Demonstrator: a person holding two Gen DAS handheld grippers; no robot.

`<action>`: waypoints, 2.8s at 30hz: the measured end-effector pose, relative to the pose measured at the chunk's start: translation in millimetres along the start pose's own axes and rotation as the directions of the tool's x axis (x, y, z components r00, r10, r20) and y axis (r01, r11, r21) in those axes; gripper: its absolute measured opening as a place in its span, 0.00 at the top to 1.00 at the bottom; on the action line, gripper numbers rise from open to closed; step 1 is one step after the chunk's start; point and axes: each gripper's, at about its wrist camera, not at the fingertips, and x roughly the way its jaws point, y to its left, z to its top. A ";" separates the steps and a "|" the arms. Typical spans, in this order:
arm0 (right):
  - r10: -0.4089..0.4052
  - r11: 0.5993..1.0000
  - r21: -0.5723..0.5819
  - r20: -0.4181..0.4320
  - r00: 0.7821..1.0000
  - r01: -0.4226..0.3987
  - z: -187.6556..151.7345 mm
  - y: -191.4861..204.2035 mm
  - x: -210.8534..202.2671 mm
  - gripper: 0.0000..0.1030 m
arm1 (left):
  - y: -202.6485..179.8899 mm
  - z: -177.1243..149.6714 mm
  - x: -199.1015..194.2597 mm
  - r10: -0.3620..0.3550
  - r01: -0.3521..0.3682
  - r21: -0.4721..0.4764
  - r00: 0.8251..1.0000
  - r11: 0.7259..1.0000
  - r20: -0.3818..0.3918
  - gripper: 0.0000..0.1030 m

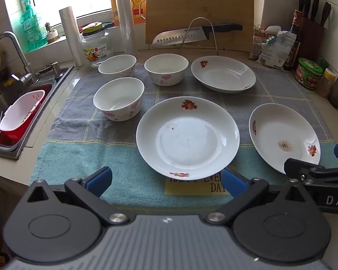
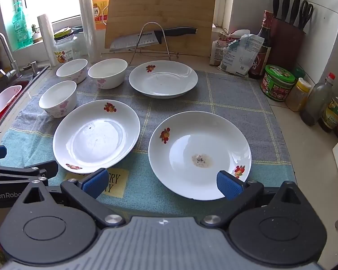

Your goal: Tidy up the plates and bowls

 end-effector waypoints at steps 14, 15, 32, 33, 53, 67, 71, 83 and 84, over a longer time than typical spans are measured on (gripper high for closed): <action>0.007 1.000 0.008 0.008 1.000 -0.007 1.2 0.4 -3.4 0.00 | 2.4 1.6 -0.4 -0.011 0.011 -0.014 1.000 1.000 -0.007 0.01; 0.006 1.000 0.006 0.009 1.000 -0.006 0.7 0.8 -3.7 0.00 | 2.3 1.5 0.0 -0.011 0.011 -0.014 1.000 1.000 -0.009 0.01; 0.007 1.000 0.005 0.016 1.000 -0.007 1.4 1.2 -4.4 0.00 | 3.6 2.6 -2.3 -0.013 0.013 -0.019 1.000 1.000 -0.009 0.01; 0.007 1.000 0.005 0.017 1.000 -0.007 1.3 1.2 -4.5 0.00 | 3.7 2.6 -2.6 -0.013 0.013 -0.019 1.000 1.000 -0.008 0.01; 0.008 1.000 -0.001 0.030 1.000 -0.008 4.7 1.7 -6.6 0.00 | 6.8 6.0 -3.5 -0.016 0.016 -0.035 1.000 0.999 -0.011 0.01; 0.007 1.000 -0.004 0.033 0.999 -0.007 6.4 0.6 -7.3 0.00 | 6.3 7.5 -3.5 -0.016 0.015 -0.038 1.000 0.999 -0.015 0.01; 0.010 1.000 -0.004 0.034 0.999 -0.010 7.1 0.4 -6.9 0.00 | 6.3 7.9 -3.6 -0.015 0.015 -0.040 1.000 0.999 -0.015 0.01; 0.012 1.000 -0.015 0.051 0.999 -0.011 2.7 -1.2 -7.8 0.00 | 3.8 5.7 -3.7 -0.017 0.016 -0.045 1.000 0.999 -0.016 0.01; 0.012 1.000 -0.017 0.052 0.999 -0.011 2.5 -1.8 -7.7 0.00 | 2.9 5.4 -3.5 -0.017 0.016 -0.044 1.000 0.999 -0.018 0.01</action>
